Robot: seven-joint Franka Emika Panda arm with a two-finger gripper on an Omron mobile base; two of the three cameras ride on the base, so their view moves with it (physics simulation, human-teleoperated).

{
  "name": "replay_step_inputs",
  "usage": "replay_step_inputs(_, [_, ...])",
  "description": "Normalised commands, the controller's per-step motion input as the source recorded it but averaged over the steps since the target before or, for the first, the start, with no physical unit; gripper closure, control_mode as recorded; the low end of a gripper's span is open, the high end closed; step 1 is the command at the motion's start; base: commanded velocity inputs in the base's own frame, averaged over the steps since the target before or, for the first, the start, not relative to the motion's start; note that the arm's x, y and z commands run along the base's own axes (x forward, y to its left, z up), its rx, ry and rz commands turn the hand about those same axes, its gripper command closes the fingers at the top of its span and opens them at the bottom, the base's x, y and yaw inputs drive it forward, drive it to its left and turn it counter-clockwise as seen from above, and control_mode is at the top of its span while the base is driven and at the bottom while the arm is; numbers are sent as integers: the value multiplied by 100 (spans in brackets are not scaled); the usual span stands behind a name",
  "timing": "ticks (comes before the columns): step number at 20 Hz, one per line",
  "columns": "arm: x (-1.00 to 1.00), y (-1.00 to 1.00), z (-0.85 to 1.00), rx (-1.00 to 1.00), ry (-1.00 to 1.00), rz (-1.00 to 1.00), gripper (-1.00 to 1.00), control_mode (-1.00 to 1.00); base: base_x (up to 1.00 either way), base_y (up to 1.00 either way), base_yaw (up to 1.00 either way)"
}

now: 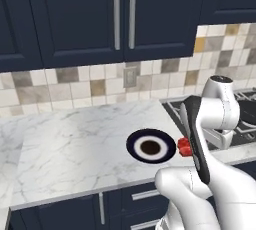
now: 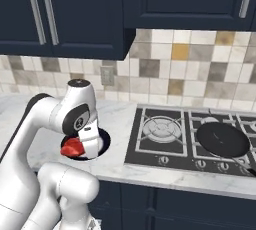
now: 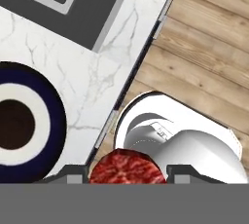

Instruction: Place the steak on the plate and place the potato on the same plate.

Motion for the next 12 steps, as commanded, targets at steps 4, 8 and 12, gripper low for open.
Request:
replay_step_inputs(4, [0,0,0,0,0,0,100,100,31,31,0])
replay_step_inputs(8, [12,9,0,0,0,0,100,-100,22,23,0])
replay_step_inputs(12, [67,49,-4,0,0,0,100,-100,0,0,0])
